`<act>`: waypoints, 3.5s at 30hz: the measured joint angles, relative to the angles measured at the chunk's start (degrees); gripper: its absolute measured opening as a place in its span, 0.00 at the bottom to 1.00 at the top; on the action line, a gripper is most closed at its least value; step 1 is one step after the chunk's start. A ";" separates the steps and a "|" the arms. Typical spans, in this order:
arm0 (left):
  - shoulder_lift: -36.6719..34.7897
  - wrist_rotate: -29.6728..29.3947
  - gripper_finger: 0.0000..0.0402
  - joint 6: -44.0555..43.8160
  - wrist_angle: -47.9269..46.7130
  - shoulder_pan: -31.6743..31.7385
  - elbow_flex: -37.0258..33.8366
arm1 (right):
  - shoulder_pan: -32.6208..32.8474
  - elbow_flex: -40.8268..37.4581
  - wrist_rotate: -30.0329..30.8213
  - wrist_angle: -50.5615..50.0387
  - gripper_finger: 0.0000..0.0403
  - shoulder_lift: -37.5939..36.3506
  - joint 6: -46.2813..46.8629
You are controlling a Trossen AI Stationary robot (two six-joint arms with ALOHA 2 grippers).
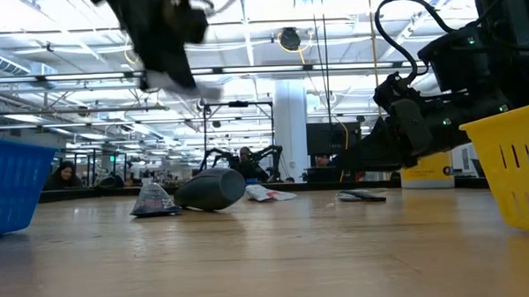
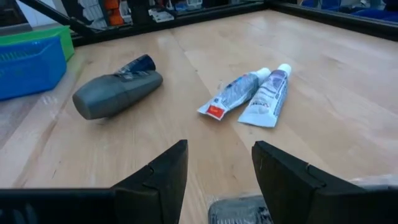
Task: Pick & Place Travel size toiletries
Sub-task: Put the white toothpaste into the blue bin, then put the blue shave cream into the orange bin
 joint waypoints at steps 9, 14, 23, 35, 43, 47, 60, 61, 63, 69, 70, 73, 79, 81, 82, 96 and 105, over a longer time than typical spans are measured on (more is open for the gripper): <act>-4.04 -6.95 0.06 -45.65 -5.57 -25.06 2.10 | -0.63 0.07 -0.14 5.85 0.42 -0.05 -4.23; -0.04 -11.25 0.02 -69.33 -4.54 -38.67 2.07 | -2.72 0.48 -0.05 5.89 0.42 -0.05 -2.85; 10.58 -15.42 0.14 -95.56 -1.93 -48.05 2.07 | -3.04 3.27 -0.18 5.80 0.42 -0.07 -2.85; 13.20 1.42 0.41 -95.67 -4.91 -44.09 2.03 | -3.04 4.10 -0.21 5.85 0.42 -0.07 -3.94; 5.18 -34.10 0.55 -67.31 -6.63 -40.46 2.07 | -3.02 4.10 -0.32 5.71 0.42 -0.07 -5.90; 4.65 -39.33 0.53 -55.65 -15.48 -32.70 2.06 | -3.02 4.10 -4.01 3.45 0.42 -0.06 -6.19; 5.20 -16.30 0.58 24.03 -1.29 -12.35 -5.28 | -1.78 3.81 -15.55 -4.83 0.42 -0.04 1.36; 5.22 -15.59 0.59 26.47 -0.24 -11.63 -5.98 | -1.34 3.58 -16.56 -4.77 0.42 -0.04 1.37; 5.23 -14.59 0.62 29.30 0.41 -10.17 -7.13 | -0.13 2.95 -16.69 -4.79 0.42 -0.04 1.36; 5.49 -12.63 0.67 37.57 5.66 -7.62 -11.91 | 2.48 2.15 -15.88 -4.35 0.42 -0.04 1.55; 5.49 -11.44 0.67 39.16 6.99 -7.42 -12.82 | 2.90 2.15 -14.88 -4.25 0.42 -0.04 1.59; 6.21 -8.66 0.67 42.78 10.37 -7.06 -15.49 | 3.91 2.15 -13.21 -3.31 0.42 -0.04 2.42; 7.74 -7.21 0.67 43.15 12.76 -7.85 -18.38 | 5.36 2.15 -13.19 1.70 0.42 -0.05 3.08; 8.68 -6.93 0.67 42.94 14.69 -8.58 -19.64 | 5.64 2.37 -13.19 3.15 0.42 -0.07 3.03; 9.26 -7.07 0.67 42.93 16.04 -8.98 -20.19 | 5.64 2.42 -13.19 3.65 0.42 -0.07 2.95; 11.63 -8.71 0.67 34.75 26.66 -16.52 -21.44 | 5.51 4.18 -13.33 5.96 0.42 -0.07 -0.86; 13.27 -8.63 0.67 32.20 36.08 -21.61 -21.42 | 5.51 4.84 -13.39 5.98 0.42 -0.11 -2.98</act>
